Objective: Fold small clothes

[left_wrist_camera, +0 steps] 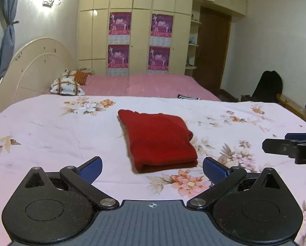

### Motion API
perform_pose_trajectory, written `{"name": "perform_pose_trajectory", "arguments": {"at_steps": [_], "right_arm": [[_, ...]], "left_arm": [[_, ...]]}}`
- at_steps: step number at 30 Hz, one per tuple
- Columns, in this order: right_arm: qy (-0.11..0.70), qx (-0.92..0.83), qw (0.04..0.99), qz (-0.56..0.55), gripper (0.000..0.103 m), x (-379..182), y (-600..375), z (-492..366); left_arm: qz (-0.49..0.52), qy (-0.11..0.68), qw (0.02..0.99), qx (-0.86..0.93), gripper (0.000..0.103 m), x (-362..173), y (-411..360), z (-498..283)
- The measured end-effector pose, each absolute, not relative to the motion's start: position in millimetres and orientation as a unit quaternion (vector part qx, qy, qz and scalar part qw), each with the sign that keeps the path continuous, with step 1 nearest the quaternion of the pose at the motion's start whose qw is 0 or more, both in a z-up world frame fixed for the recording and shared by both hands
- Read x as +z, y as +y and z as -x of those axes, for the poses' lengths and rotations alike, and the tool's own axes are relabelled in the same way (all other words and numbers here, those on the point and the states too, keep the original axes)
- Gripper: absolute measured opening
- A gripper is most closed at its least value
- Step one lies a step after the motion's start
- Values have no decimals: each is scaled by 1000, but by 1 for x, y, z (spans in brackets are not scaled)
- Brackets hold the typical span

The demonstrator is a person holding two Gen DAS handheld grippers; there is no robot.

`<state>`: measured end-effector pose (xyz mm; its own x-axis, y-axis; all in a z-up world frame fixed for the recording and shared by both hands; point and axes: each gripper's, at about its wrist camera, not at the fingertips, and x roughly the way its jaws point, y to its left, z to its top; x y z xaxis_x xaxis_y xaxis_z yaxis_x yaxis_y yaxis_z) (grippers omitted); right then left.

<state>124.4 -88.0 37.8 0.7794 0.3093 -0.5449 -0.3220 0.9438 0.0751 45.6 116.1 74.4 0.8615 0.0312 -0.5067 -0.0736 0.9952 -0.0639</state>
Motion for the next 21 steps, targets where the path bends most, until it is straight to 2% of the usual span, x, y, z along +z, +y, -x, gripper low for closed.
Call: {"name": "perform_pose_trajectory", "arguments": {"at_steps": [9, 21], "right_arm": [[264, 169, 950, 5, 102, 52, -85, -83], [256, 149, 955, 11, 102, 53, -83, -64]], "left_arm": [[37, 239, 970, 18, 103, 93, 106, -6], [40, 226, 973, 11, 103, 101, 103, 7]]}}
